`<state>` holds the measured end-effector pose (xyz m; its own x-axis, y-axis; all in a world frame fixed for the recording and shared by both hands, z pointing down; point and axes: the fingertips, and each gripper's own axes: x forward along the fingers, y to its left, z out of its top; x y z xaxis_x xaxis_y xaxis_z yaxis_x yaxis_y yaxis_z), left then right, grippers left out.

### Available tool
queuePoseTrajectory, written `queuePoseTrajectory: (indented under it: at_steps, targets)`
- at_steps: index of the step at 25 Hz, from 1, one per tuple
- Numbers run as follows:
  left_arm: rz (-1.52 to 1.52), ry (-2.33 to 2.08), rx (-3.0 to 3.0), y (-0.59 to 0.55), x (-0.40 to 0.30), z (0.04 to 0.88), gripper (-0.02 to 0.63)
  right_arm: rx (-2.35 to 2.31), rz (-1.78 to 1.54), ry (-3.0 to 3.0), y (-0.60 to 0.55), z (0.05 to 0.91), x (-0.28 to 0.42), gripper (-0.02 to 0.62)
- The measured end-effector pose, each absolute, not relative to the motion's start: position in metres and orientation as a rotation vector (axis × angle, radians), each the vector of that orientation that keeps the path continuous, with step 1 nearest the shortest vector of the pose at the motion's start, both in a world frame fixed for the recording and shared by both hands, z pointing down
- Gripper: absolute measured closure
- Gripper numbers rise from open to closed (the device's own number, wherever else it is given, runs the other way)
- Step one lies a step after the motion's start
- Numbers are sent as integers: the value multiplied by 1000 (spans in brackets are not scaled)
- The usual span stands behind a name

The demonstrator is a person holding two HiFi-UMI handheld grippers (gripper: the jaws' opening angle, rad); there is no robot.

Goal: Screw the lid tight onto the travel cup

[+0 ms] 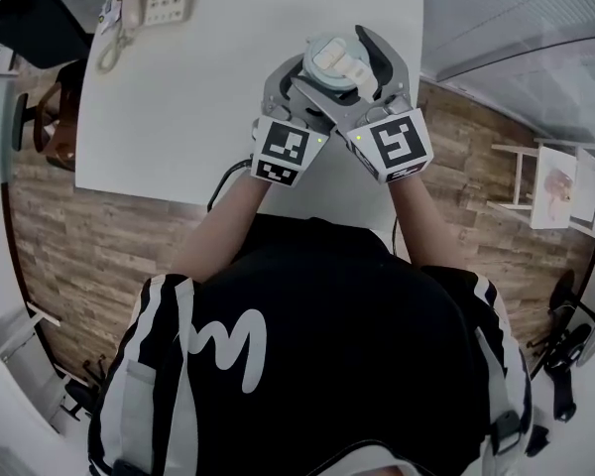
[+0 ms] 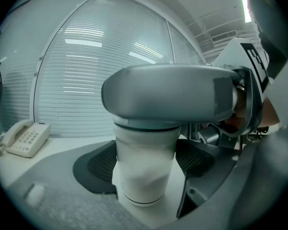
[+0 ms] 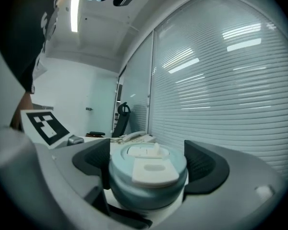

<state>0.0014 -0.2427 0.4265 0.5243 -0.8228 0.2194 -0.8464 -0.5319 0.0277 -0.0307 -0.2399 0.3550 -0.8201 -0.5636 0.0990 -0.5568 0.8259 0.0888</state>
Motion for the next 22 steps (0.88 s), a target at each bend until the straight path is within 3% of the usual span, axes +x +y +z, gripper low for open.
queuePoseTrajectory:
  at_steps: [5, 13, 15, 22]
  targets:
    - [263, -1412, 2629, -247, 2, 427, 215, 486, 156, -3050, -234, 342, -19, 114]
    - [293, -1367, 2667, -245, 4, 427, 224, -3, 170, -2980, -240, 349, -20, 135]
    - [297, -1354, 2674, -244, 5, 428, 225, 24, 181, -3010, -240, 348, -21, 167]
    - [289, -1335, 2692, -243, 2, 429, 227, 648, 149, -3044, -245, 348, -17, 167]
